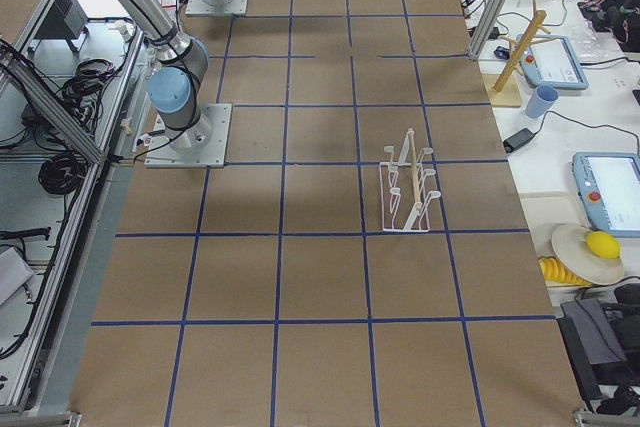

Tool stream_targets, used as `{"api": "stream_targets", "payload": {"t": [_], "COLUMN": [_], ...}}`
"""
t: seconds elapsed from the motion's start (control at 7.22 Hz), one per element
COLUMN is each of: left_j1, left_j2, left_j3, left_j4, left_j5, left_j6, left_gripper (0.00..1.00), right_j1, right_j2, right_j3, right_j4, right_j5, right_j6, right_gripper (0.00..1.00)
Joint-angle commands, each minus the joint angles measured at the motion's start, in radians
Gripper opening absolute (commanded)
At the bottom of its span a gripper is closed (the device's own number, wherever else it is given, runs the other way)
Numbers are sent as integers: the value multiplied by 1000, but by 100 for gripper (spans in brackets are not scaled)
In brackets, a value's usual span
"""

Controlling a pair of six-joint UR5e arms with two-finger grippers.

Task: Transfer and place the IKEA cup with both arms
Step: 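Close the left gripper on the yellow cup's rim, then open and withdraw the right gripper while the left gripper pulls the cup away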

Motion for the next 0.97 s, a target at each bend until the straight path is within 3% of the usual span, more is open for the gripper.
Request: {"api": "stream_targets", "payload": {"t": [0.0,0.14,0.55,0.83], "left_j1": [12,24,125,136], "left_j2": [13,26,50,56], "left_j3": [13,16,25,33], "left_j4": [0,2,28,51], "left_j5": [116,235,551,931], "left_j6": [-3,3,9,73], "left_gripper": [0,0,0,0], "right_j1": [0,0,-2,-3], "right_j2": [2,7,16,72], "right_j3": [2,-1,-6,-6], "right_j4": [-1,-1,-22,-83], "right_j5": [-3,-13,-244,-520], "right_j6": [2,25,196,439], "right_gripper": [100,100,100,100]}}
